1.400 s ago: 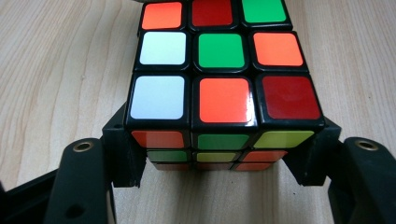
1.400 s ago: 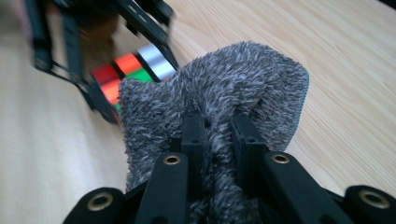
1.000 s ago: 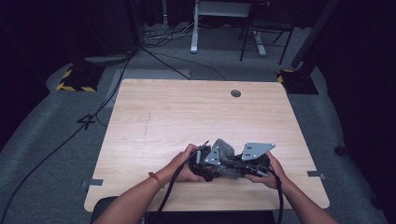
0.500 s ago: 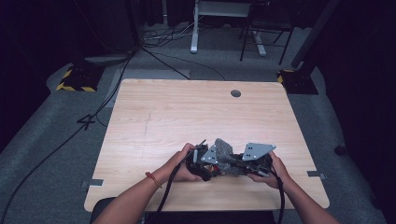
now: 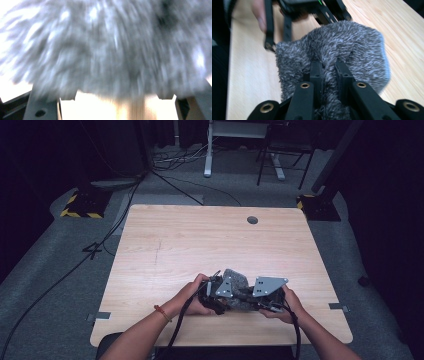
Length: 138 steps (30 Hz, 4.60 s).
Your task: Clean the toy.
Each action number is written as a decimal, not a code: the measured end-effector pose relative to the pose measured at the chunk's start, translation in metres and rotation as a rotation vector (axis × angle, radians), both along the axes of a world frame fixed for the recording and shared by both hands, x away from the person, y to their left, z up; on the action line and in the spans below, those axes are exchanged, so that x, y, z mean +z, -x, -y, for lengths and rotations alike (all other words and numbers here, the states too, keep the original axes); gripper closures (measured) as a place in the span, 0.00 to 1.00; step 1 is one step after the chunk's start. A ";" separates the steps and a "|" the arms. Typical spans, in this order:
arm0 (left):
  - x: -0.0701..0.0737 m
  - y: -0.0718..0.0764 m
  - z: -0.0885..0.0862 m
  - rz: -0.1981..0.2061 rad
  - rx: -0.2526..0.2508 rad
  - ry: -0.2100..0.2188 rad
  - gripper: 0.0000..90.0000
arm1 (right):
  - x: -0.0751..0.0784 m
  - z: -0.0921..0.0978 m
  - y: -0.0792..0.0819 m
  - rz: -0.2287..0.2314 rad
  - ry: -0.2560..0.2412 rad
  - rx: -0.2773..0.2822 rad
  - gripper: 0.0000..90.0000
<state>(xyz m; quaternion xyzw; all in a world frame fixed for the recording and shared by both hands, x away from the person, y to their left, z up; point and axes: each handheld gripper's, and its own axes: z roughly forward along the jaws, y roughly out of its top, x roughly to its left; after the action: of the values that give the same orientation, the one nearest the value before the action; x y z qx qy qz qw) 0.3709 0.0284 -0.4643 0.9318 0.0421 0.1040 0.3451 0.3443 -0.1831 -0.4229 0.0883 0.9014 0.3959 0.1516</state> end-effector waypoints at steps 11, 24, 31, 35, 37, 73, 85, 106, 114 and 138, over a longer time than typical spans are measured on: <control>0.002 0.002 0.001 -0.001 0.002 0.005 0.38 | 0.003 0.000 -0.003 0.027 -0.008 -0.032 0.88; 0.007 0.003 -0.001 0.025 0.004 0.003 0.38 | 0.004 0.004 0.000 0.037 0.000 -0.033 0.88; 0.014 0.004 -0.007 0.021 0.012 0.033 0.38 | 0.005 0.021 -0.005 0.029 -0.012 -0.085 0.88; 0.014 0.004 -0.005 0.025 0.014 0.024 0.38 | 0.008 0.016 -0.003 0.035 -0.028 -0.073 0.88; 0.013 0.004 -0.002 0.021 0.008 0.029 0.38 | 0.010 0.010 0.000 0.029 -0.053 -0.048 0.88; 0.021 0.005 -0.001 0.066 0.041 -0.003 0.38 | 0.012 -0.003 0.003 0.079 -0.038 -0.051 0.88; 0.028 0.002 -0.011 0.053 0.046 0.048 0.38 | 0.002 0.027 -0.006 0.034 -0.039 -0.120 0.88; 0.027 0.007 -0.011 0.040 0.034 0.078 0.38 | 0.005 0.028 -0.009 0.030 -0.081 -0.135 0.87; 0.035 0.008 -0.017 0.053 0.026 0.145 0.38 | -0.003 0.040 -0.019 -0.057 -0.138 -0.148 0.87; 0.021 0.010 0.001 0.081 0.010 0.018 0.37 | 0.001 0.018 -0.006 -0.036 -0.163 -0.039 0.88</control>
<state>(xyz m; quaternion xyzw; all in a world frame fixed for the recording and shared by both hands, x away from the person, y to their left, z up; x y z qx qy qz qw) 0.3607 0.0276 -0.4434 0.9235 0.0334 0.1430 0.3544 0.3500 -0.2008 -0.4216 0.1250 0.8668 0.4634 0.1353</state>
